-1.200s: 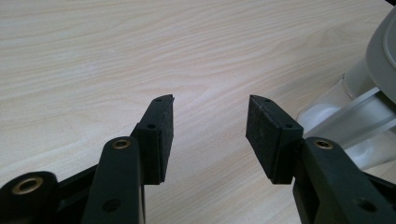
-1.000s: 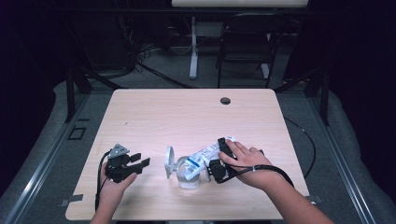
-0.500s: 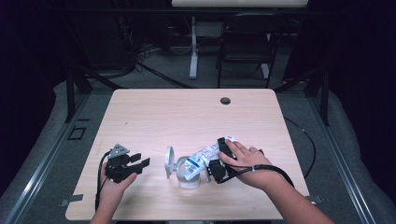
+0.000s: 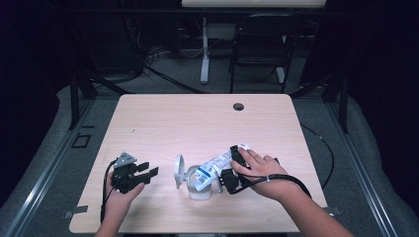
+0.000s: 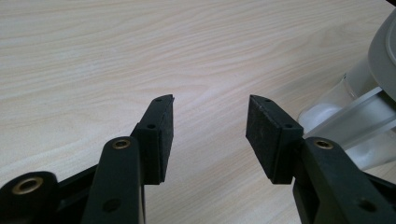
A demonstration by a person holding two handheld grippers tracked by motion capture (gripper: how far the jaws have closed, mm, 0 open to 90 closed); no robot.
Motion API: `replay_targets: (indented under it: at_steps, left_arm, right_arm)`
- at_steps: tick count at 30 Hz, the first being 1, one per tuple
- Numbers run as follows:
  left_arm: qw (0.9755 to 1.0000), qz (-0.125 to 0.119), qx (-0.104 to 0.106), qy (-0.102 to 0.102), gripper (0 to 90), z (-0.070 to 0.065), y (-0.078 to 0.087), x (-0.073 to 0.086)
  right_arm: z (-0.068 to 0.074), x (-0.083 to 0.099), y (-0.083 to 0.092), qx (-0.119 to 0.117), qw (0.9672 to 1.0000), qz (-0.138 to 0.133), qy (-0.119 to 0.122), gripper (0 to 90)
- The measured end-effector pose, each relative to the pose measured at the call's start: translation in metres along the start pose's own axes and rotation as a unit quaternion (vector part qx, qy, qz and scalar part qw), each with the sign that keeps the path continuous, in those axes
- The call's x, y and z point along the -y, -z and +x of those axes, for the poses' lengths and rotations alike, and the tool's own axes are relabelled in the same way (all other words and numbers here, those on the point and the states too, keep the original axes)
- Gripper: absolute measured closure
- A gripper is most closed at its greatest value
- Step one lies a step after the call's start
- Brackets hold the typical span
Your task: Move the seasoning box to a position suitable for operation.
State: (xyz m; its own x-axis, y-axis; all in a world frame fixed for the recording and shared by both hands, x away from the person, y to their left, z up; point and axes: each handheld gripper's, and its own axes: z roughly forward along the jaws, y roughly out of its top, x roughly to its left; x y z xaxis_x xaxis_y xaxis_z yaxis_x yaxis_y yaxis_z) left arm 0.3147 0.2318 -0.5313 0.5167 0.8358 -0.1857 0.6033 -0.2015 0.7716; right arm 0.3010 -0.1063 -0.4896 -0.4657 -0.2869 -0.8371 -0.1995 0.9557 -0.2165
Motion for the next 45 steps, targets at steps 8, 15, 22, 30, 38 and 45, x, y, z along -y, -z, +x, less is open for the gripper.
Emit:
replay_targets:
  at_steps: [8,15,22,30,38,45]
  left_arm:
    - [1.0,0.001,-0.001,0.0,52.0,-0.0001,-0.0001,0.0]
    - [1.0,0.0,-0.001,0.0,51.9,0.0003,-0.0003,0.0002]
    - [1.0,0.001,0.0,0.0,52.0,0.0002,-0.0004,0.0002]
    - [1.0,0.003,0.001,-0.001,52.0,0.0002,-0.0004,0.0003]
    - [1.0,0.004,0.002,-0.001,52.0,0.0004,-0.0007,0.0005]
    - [1.0,0.009,0.003,-0.002,52.0,0.0008,-0.0005,0.0005]
  right_arm:
    - [0.0,0.0,0.0001,0.001,1.0,0.0,0.001,42.6]
    - [-0.0001,0.0,0.0,0.0,1.0,0.0,0.001,42.6]
    - [-0.0003,-0.0001,0.0002,0.0,1.0,0.0,0.002,42.7]
    - [-0.0004,-0.0001,0.0003,0.0,1.0,0.0,0.002,42.7]
    - [-0.0004,0.0,0.0001,0.0,1.0,0.0,0.003,42.7]
    - [-0.0004,-0.0001,0.0001,-0.001,1.0,0.0,0.003,42.7]
